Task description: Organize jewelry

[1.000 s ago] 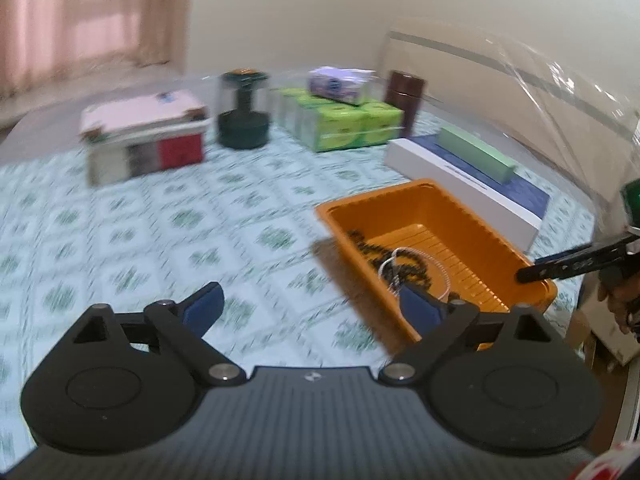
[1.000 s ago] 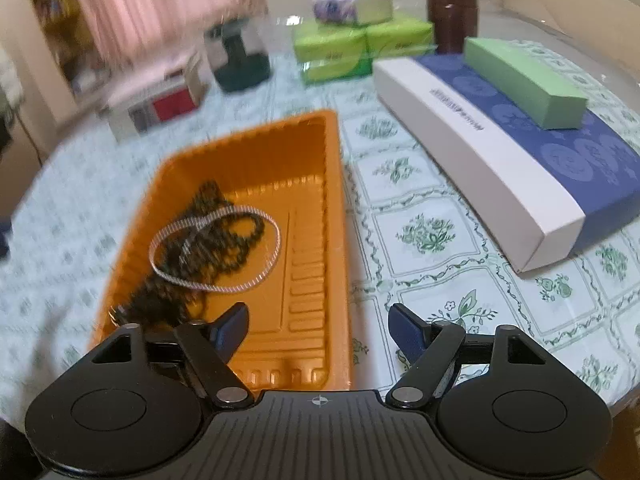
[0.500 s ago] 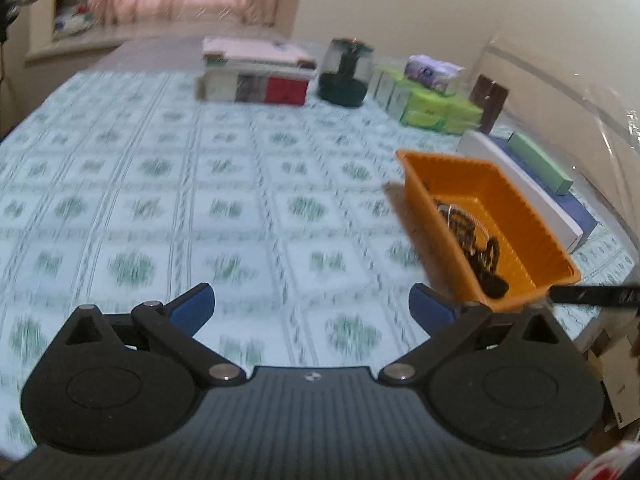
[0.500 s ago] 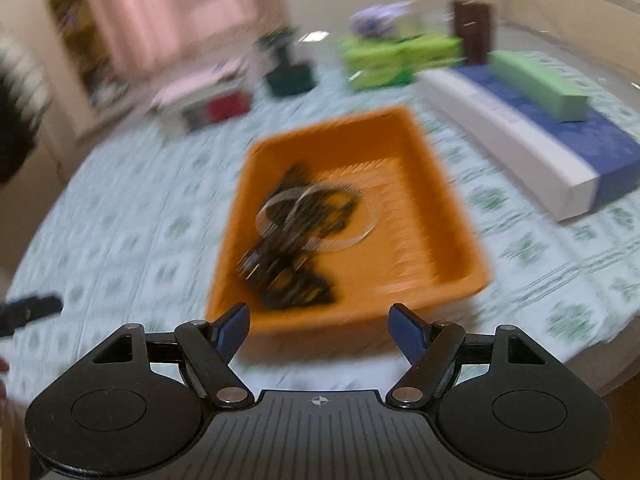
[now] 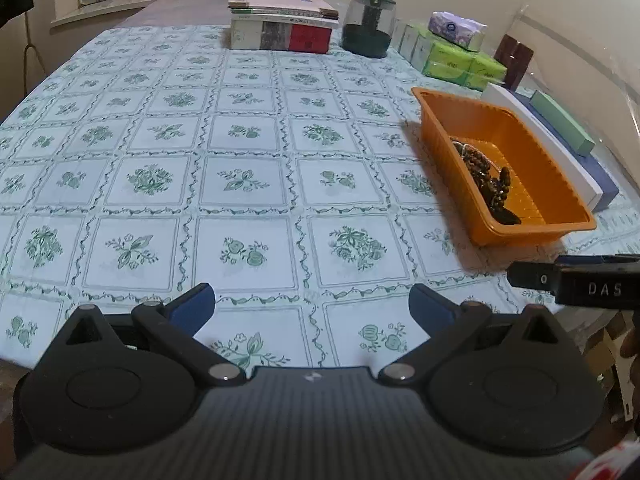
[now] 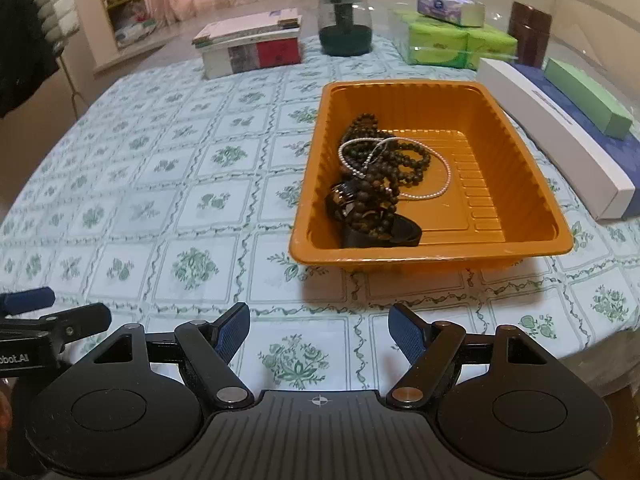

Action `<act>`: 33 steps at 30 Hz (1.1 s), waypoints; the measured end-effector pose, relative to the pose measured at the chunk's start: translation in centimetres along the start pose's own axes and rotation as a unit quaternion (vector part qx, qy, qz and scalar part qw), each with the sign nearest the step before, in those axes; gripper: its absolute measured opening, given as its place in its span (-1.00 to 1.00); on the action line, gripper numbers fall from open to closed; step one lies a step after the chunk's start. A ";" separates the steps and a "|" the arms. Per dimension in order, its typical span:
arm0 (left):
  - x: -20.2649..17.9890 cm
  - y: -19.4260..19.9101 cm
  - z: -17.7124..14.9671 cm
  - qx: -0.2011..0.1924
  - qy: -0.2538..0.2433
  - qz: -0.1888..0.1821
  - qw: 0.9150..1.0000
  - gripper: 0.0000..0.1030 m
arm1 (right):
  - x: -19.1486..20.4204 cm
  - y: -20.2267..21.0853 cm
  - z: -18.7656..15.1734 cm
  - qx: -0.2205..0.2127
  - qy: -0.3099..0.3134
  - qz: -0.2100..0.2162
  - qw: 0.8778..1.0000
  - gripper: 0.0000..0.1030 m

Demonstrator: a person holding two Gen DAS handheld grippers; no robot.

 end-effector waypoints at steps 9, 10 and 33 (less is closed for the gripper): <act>-0.9 -0.3 -0.2 0.002 -0.007 0.005 1.000 0.99 | 1.4 -0.5 -0.8 0.014 0.010 0.009 1.000 0.48; -1.0 -0.4 -0.2 0.002 -0.006 0.005 1.000 0.99 | 1.5 -0.5 -0.8 0.015 0.012 0.010 1.000 0.48; -1.2 -0.8 -0.3 0.004 -0.011 0.007 1.000 0.99 | 1.5 -0.5 -0.5 0.017 0.010 0.011 1.000 0.48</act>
Point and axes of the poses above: each gripper's, at about its wrist camera, not at the fingertips, and y roughly against the way its jaws point, x to its left, z to its top, the point moved 3 cm from there along -y, roughly the way its jaws point, and after that the axes turned 10 degrees about z, right-handed, at the moved point
